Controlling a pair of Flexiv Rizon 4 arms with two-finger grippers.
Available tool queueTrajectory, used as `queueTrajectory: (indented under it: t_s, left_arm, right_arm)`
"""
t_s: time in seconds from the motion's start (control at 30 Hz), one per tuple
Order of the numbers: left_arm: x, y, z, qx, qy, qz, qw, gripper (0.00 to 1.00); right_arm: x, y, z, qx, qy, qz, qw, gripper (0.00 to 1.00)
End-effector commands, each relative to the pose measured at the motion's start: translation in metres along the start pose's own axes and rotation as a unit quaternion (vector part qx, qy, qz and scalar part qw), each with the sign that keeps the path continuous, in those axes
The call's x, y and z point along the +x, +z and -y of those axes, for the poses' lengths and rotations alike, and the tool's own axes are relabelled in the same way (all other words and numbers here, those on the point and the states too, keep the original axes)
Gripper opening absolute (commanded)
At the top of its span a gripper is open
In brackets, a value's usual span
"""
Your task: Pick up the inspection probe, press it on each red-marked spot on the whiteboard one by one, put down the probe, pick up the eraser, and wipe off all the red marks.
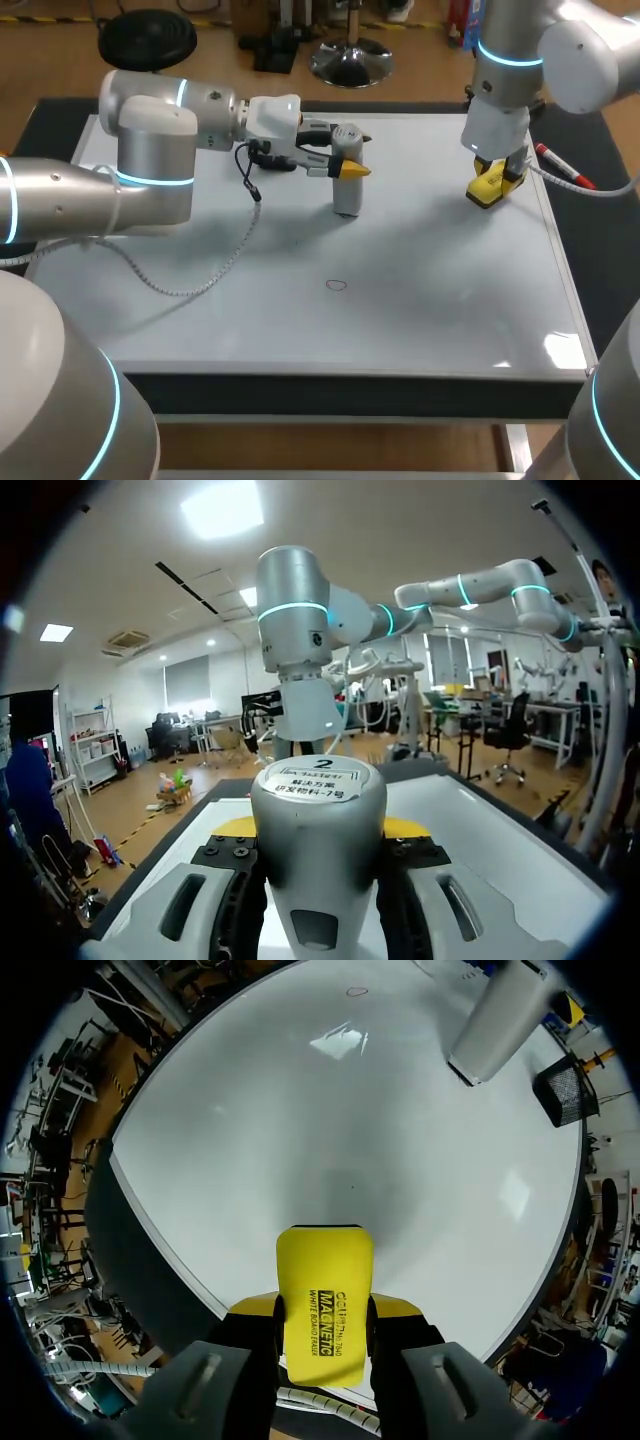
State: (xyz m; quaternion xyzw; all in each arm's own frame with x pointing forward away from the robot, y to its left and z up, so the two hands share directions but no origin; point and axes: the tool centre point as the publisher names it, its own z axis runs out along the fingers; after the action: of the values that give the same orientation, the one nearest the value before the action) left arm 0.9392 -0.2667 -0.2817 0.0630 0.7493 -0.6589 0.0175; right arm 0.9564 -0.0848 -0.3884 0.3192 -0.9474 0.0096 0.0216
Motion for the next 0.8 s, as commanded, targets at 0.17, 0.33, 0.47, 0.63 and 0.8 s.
queueTrajectory:
  t_s: [0.17,0.33,0.47,0.63,0.8]
  left_arm:
    - [0.0001,-0.0007,-0.0017,-0.003,-0.001,0.003,1.000,0.00]
    - [0.0007,-0.0012,-0.0017,-0.005,0.000,0.002,1.000,0.00]
    - [0.0009,-0.0011,-0.0020,-0.006,0.000,0.001,1.000,0.00]
    - [-0.0004,-0.0030,-0.0002,-0.007,0.000,0.002,1.000,0.00]
    - [-0.0024,-0.0033,0.0024,-0.010,-0.002,-0.001,1.000,0.00]
  right_arm:
    - [-0.0002,-0.0006,0.0007,0.001,-0.001,-0.001,1.000,0.00]
    - [-0.0002,-0.0006,0.0007,0.001,-0.001,-0.001,1.000,0.00]
    - [-0.0002,-0.0006,0.0007,0.001,-0.001,-0.001,1.000,0.00]
    - [-0.0002,-0.0006,0.0007,0.001,-0.001,-0.001,1.000,0.00]
    - [-0.0002,-0.0006,0.0007,0.001,-0.001,-0.001,1.000,0.00]
